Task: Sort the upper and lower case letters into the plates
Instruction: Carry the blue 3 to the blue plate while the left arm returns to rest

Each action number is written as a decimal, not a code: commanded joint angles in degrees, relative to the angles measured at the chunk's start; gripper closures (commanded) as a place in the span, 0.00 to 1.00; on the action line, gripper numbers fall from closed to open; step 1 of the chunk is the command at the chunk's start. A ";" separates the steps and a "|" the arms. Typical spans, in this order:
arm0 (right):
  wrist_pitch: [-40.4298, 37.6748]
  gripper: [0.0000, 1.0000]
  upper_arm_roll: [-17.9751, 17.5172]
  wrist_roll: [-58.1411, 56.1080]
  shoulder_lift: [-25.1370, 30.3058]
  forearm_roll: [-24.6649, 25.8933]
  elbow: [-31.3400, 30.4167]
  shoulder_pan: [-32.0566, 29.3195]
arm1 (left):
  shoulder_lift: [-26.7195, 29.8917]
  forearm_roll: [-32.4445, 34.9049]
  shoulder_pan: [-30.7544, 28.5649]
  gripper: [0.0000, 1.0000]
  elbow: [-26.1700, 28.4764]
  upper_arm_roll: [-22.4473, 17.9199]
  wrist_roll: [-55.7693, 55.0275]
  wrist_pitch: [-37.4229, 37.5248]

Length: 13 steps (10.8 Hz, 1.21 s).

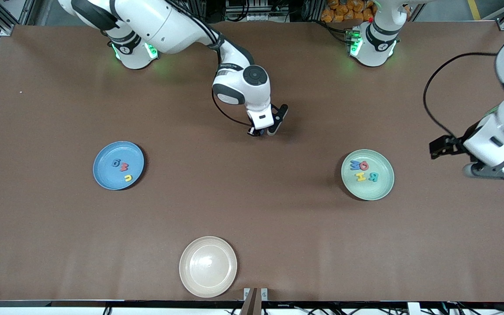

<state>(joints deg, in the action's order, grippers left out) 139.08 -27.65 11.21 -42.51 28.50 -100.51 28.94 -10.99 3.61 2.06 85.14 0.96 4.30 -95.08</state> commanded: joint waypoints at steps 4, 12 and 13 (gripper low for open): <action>-13.19 1.00 -4.96 -10.38 10.49 -15.46 0.57 -13.96 | 2.55 -1.86 4.71 0.00 0.99 -5.88 5.28 3.24; -40.80 1.00 16.46 -28.00 22.73 -28.68 0.22 -28.85 | 4.13 -2.21 4.71 0.00 0.64 -2.80 3.26 4.12; -41.69 1.00 19.01 -28.35 22.03 -28.68 -0.47 -28.85 | 4.13 -2.21 4.71 0.00 0.64 -2.80 3.17 4.12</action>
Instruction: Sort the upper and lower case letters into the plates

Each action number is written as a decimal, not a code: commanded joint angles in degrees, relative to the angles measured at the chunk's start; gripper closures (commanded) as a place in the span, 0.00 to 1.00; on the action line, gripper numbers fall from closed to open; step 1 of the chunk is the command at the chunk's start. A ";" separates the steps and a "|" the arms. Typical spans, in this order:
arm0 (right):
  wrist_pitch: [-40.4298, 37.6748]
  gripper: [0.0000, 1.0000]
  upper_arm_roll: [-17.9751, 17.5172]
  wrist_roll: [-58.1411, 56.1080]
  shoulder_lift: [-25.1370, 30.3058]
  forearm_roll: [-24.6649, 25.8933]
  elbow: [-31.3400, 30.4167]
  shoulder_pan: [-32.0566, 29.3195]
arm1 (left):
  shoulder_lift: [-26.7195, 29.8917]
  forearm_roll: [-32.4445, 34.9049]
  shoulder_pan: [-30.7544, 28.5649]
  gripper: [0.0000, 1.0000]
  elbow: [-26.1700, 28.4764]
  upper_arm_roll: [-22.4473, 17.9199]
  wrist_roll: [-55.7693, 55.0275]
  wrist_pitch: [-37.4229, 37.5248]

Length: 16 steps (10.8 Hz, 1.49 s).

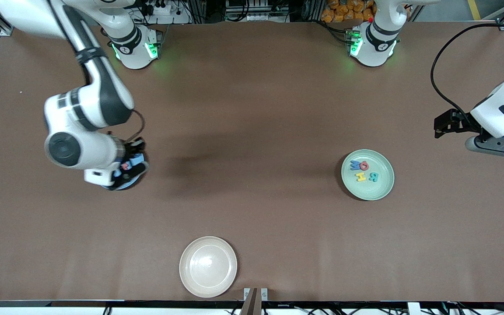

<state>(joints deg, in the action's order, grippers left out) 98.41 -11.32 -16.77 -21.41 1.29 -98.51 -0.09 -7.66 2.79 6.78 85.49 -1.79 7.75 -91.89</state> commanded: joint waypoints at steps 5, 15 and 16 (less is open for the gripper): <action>1.96 0.52 9.03 -0.46 -1.44 -1.47 -7.31 0.17 | 1.77 -1.38 0.16 0.00 0.64 -0.05 -1.60 2.15; 3.62 0.00 10.79 -0.46 12.95 -1.21 -2.13 -1.93 | 1.24 -2.52 -0.37 0.00 0.38 -0.23 -1.86 1.71; 3.81 0.00 10.97 -0.20 14.89 -1.12 -2.13 -2.28 | 1.50 -2.53 -0.45 0.00 0.46 -0.23 -1.86 1.80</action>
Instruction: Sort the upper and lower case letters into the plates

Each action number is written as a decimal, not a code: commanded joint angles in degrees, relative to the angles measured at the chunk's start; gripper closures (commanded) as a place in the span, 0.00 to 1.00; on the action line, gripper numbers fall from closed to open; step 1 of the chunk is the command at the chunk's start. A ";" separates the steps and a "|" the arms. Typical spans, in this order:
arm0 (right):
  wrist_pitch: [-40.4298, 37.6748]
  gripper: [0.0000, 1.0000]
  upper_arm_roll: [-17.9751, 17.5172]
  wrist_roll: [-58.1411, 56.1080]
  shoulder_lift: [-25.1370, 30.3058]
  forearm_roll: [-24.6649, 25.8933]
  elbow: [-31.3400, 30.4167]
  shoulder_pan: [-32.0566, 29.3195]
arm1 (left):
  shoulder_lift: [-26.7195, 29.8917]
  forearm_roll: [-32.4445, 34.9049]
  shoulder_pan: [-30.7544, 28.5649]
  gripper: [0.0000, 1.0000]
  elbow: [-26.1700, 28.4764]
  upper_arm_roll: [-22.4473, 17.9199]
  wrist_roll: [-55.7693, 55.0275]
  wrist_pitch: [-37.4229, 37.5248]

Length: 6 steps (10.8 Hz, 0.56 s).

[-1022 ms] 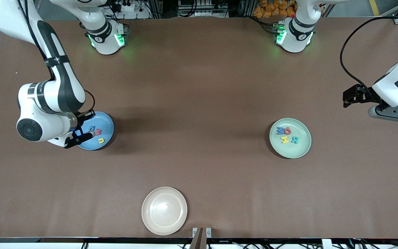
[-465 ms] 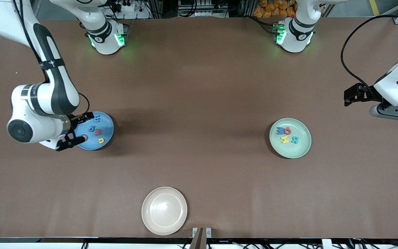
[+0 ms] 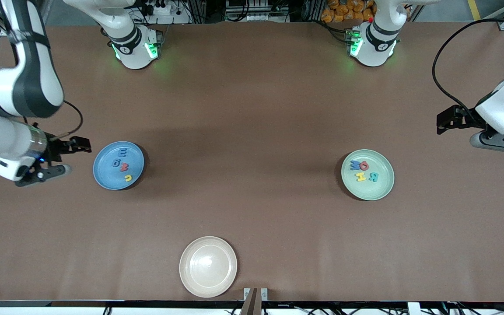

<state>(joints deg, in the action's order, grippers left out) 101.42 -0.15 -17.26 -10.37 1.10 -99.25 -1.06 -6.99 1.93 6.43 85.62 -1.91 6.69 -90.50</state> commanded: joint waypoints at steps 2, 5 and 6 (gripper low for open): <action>0.80 0.00 1.02 0.56 6.14 -1.19 -0.86 -1.49 | 0.84 -1.67 -0.10 0.00 0.33 -0.19 -0.71 0.41; -1.91 0.00 0.94 2.75 7.03 -2.94 4.57 -2.54 | 0.84 -1.67 -0.19 0.00 0.33 -0.19 -0.71 0.41; -3.58 0.00 0.85 4.15 7.12 -5.04 6.33 -3.42 | 0.84 -1.67 -0.19 0.00 0.33 -0.28 -0.71 0.41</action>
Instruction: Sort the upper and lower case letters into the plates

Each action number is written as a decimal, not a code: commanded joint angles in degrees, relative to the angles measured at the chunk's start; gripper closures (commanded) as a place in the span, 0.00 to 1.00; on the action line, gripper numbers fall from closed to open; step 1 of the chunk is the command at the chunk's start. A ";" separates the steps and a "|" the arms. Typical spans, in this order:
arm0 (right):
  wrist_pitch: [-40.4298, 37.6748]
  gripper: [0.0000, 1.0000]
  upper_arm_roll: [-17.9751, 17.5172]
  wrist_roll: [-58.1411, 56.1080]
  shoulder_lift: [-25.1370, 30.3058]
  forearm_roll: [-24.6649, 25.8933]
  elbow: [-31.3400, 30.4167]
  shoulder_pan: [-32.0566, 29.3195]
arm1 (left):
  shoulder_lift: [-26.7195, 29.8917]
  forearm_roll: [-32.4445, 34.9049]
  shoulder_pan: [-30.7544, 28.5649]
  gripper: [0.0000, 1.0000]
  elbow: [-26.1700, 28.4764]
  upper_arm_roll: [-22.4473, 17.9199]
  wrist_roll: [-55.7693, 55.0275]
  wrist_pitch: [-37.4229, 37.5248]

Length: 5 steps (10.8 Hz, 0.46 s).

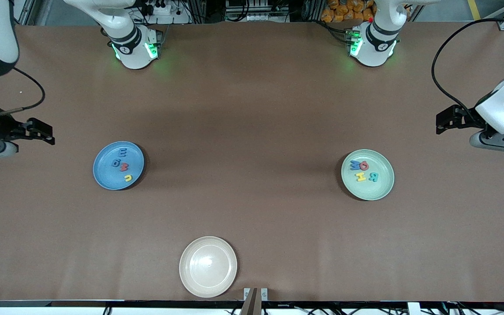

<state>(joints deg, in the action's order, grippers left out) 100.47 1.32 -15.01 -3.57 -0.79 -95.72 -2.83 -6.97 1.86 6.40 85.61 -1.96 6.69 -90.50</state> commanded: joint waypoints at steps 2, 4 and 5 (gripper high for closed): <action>-3.78 0.00 -0.53 3.41 1.46 -3.86 3.96 -1.91 | 0.73 -1.59 -0.16 0.00 0.35 -0.24 -0.71 0.41; -5.10 0.00 -0.45 3.49 2.60 -3.60 3.96 -1.65 | 0.81 -1.59 -0.16 0.00 0.35 -0.33 -0.71 0.41; -6.85 0.00 -0.45 4.19 3.47 -3.86 3.96 -1.48 | 0.90 -1.59 -0.25 0.00 0.35 -0.33 -0.71 0.41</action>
<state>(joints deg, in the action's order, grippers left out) 95.89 1.31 -12.23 -1.87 -3.37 -91.68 -3.89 -6.96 1.85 6.36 85.62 -2.04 6.69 -90.50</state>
